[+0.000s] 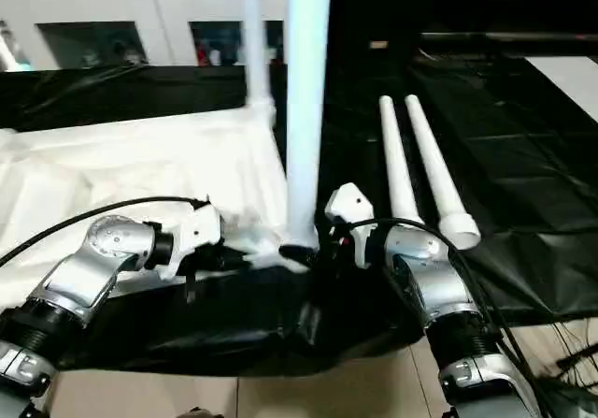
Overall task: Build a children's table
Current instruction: Rotate leg to tighten
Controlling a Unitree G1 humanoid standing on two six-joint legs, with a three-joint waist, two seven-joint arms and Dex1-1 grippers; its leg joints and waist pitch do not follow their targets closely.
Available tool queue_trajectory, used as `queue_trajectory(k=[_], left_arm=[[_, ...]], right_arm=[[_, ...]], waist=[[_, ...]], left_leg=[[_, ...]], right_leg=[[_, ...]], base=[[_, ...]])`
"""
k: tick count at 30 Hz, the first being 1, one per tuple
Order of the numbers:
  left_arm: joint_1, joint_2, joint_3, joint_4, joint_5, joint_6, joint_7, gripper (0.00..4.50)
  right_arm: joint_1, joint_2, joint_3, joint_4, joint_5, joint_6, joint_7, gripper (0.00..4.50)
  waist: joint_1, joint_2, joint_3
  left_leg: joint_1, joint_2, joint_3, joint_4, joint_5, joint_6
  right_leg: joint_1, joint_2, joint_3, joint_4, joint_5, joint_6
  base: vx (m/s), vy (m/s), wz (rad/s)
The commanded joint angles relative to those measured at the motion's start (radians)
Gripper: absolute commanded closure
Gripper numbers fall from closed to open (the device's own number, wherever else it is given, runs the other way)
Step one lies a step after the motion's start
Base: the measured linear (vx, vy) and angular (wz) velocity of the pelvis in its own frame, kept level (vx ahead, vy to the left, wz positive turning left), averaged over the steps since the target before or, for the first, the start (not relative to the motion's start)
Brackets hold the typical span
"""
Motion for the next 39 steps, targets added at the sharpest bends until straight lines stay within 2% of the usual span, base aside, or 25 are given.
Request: queue_trajectory(k=[1,2,3,5,6,7,10,11,12,15,17,19,20,27,29,32,36,37,38,39], left_arm=[[0.02,0.014,-0.031,-0.007,0.006,0.002,-0.039,4.5],[0.021,0.014,-0.031,-0.007,0.005,0.002,-0.04,4.5],[0.021,0.016,-0.03,-0.008,0.005,0.004,-0.042,4.5],[0.023,0.021,-0.031,-0.017,0.005,0.012,-0.049,4.5],[0.023,0.022,-0.031,-0.017,0.005,0.012,-0.049,4.5],[0.023,0.022,-0.03,-0.018,0.004,0.013,-0.05,4.5],[0.023,0.023,-0.029,-0.021,0.002,0.016,-0.05,4.5],[0.022,0.024,-0.029,-0.021,0.002,0.017,-0.051,4.5],[0.022,0.024,-0.03,-0.021,0.002,0.018,-0.051,4.5],[0.021,0.024,-0.031,-0.021,0.003,0.021,-0.053,4.5],[0.021,0.025,-0.031,-0.021,0.002,0.022,-0.054,4.5],[0.021,0.025,-0.032,-0.022,0.003,0.022,-0.055,4.5],[0.02,0.026,-0.033,-0.022,0.003,0.022,-0.055,4.5],[0.017,0.027,-0.036,-0.019,0.004,0.027,-0.055,4.5],[0.009,0.015,-0.033,0.002,0.02,0.029,-0.015,4.5],[-0.01,-0.014,-0.025,0.048,0.043,0.046,0.059,4.5],[-0.036,-0.084,-0.002,0.099,0.049,0.1,0.172,4.5],[-0.039,-0.094,0.0,0.103,0.049,0.112,0.186,4.5],[-0.05,-0.119,0.003,0.118,0.057,0.137,0.229,4.5],[-0.056,-0.132,0.004,0.127,0.062,0.15,0.253,4.5]], right_arm=[[-0.015,-0.016,0.006,0.006,-0.006,-0.014,0.018,0.06],[-0.016,-0.016,0.007,0.007,-0.007,-0.014,0.021,0.06],[-0.019,-0.014,0.01,0.012,-0.009,-0.014,0.028,0.06],[-0.023,-0.013,0.015,0.02,-0.007,-0.007,0.048,0.06],[-0.024,-0.013,0.015,0.02,-0.007,-0.007,0.048,0.34],[-0.025,-0.012,0.017,0.023,-0.009,-0.008,0.048,0.34],[-0.031,-0.009,0.016,0.031,-0.003,-0.003,0.051,0.48],[-0.032,-0.008,0.016,0.033,0.0,0.0,0.054,0.76],[-0.033,-0.007,0.015,0.035,0.001,0.001,0.057,0.84],[-0.035,-0.005,0.015,0.04,-0.002,-0.003,0.062,0.88],[-0.035,-0.004,0.016,0.044,-0.003,-0.006,0.063,1.22],[-0.034,-0.004,0.018,0.046,-0.004,-0.007,0.062,1.28],[-0.033,-0.003,0.019,0.047,-0.004,-0.008,0.061,1.53],[-0.032,0.006,0.016,0.06,-0.012,-0.016,0.043,1.83],[-0.034,0.033,0.0,0.087,-0.026,-0.009,-0.04,1.83],[-0.033,0.082,-0.028,0.121,-0.019,0.021,-0.139,1.84],[-0.02,0.169,-0.049,0.152,-0.03,0.053,-0.308,1.85],[-0.019,0.182,-0.052,0.157,-0.031,0.056,-0.332,1.85],[-0.022,0.211,-0.058,0.172,-0.038,0.061,-0.393,1.85],[-0.023,0.226,-0.062,0.18,-0.042,0.064,-0.427,1.85]], waist=[[-0.002,-0.008,-0.061],[-0.003,-0.006,-0.058],[-0.003,-0.008,-0.056],[-0.005,-0.008,-0.05],[-0.005,-0.007,-0.05],[-0.005,-0.009,-0.051],[-0.006,-0.011,-0.054],[-0.006,-0.011,-0.055],[-0.006,-0.011,-0.056],[-0.006,-0.01,-0.058],[-0.006,-0.01,-0.058],[-0.006,-0.01,-0.057],[-0.006,-0.009,-0.057],[-0.008,-0.011,-0.059],[-0.009,-0.009,-0.057],[-0.019,-0.011,-0.053],[-0.024,-0.009,-0.048],[-0.027,-0.004,-0.047],[-0.028,-0.009,-0.046],[-0.031,-0.006,-0.042]], left_leg=[[0.023,0.034,-0.005,-0.056,-0.086,0.119],[0.026,0.036,-0.005,-0.061,-0.13,0.095],[0.027,0.037,-0.004,-0.064,-0.149,0.084],[0.034,0.039,-0.004,-0.075,-0.233,0.033],[0.035,0.039,-0.004,-0.075,-0.236,0.027],[0.036,0.039,-0.004,-0.075,-0.235,0.022],[0.031,0.036,-0.004,-0.073,-0.198,0.025],[0.029,0.034,-0.004,-0.07,-0.176,0.033],[0.028,0.034,-0.003,-0.067,-0.158,0.041],[0.026,0.033,-0.003,-0.064,-0.135,0.057],[0.027,0.033,-0.003,-0.064,-0.138,0.059],[0.027,0.034,-0.003,-0.064,-0.148,0.057],[0.028,0.034,-0.003,-0.065,-0.154,0.054],[0.027,0.033,-0.003,-0.062,-0.141,0.057],[0.028,0.034,-0.003,-0.064,-0.151,0.053],[0.03,0.032,-0.004,-0.07,-0.189,0.029],[0.034,0.032,-0.009,-0.08,-0.265,-0.014],[0.034,0.033,-0.009,-0.082,-0.275,-0.021],[0.034,0.032,-0.011,-0.084,-0.287,-0.03],[0.037,0.031,-0.01,-0.087,-0.312,-0.037]], right_leg=[[0.053,-0.04,0.024,-0.04,0.104,-0.272],[0.051,-0.042,0.025,-0.046,0.036,-0.261],[0.05,-0.042,0.026,-0.049,0.006,-0.254],[0.047,-0.045,0.031,-0.062,-0.124,-0.223],[0.047,-0.045,0.032,-0.063,-0.13,-0.22],[0.046,-0.045,0.033,-0.063,-0.127,-0.218],[0.05,-0.044,0.032,-0.057,-0.076,-0.219],[0.051,-0.044,0.032,-0.054,-0.047,-0.223],[0.053,-0.044,0.031,-0.051,-0.024,-0.226],[0.053,-0.043,0.03,-0.048,0.009,-0.236],[0.053,-0.043,0.029,-0.048,0.003,-0.239],[0.052,-0.043,0.029,-0.049,-0.008,-0.241],[0.052,-0.043,0.029,-0.05,-0.02,-0.24],[0.053,-0.043,0.029,-0.047,0.001,-0.244],[0.052,-0.043,0.029,-0.049,-0.019,-0.242],[0.05,-0.044,0.032,-0.057,-0.086,-0.231],[0.046,-0.048,0.033,-0.072,-0.212,-0.197],[0.044,-0.048,0.034,-0.072,-0.225,-0.194],[0.046,-0.048,0.034,-0.077,-0.248,-0.18],[0.041,-0.047,0.035,-0.081,-0.282,-0.171]], base=[[0.0,0.0,0.0],[0.0,0.0,0.0],[0.0,0.0,0.0],[0.0,0.0,0.0],[0.0,0.0,0.0],[0.0,0.0,0.0],[0.0,0.0,0.0],[0.0,0.0,0.0],[0.0,0.0,0.0],[0.0,0.0,0.0],[0.0,0.0,0.0],[0.0,0.0,0.0],[0.0,0.0,0.0],[0.0,0.0,0.0],[0.0,0.0,0.0],[0.0,0.0,0.0],[0.0,0.0,0.0],[0.0,0.0,0.0],[0.0,0.0,0.0],[0.0,0.0,0.0]])
